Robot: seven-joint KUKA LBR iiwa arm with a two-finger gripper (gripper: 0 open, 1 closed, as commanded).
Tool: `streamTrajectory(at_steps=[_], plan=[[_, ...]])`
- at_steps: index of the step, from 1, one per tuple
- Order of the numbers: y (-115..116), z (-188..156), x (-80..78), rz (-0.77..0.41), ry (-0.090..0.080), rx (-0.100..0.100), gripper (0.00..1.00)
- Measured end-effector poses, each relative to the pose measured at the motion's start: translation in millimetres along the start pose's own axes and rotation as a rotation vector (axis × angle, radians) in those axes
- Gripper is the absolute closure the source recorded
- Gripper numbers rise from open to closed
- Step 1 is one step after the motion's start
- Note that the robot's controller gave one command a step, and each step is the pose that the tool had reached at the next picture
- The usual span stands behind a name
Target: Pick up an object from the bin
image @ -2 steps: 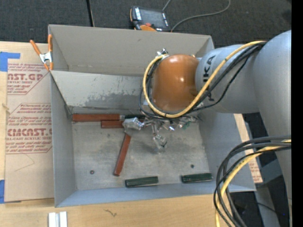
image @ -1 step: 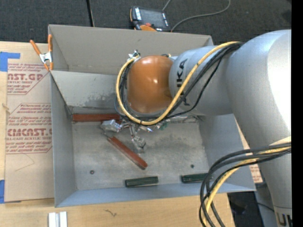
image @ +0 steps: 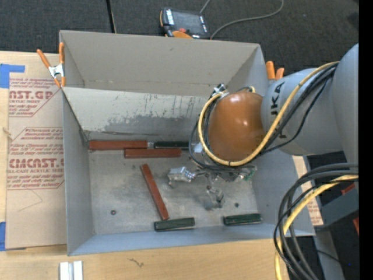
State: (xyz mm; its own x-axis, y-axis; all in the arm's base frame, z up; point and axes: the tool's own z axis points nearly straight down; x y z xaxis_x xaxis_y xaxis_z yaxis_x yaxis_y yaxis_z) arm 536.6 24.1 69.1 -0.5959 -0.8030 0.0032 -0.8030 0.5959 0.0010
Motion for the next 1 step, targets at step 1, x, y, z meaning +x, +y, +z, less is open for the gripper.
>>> streamTrajectory(at_steps=[1], plan=[[99.4, -89.8, -144.8, 0.028, -0.013, 0.002, 0.00]])
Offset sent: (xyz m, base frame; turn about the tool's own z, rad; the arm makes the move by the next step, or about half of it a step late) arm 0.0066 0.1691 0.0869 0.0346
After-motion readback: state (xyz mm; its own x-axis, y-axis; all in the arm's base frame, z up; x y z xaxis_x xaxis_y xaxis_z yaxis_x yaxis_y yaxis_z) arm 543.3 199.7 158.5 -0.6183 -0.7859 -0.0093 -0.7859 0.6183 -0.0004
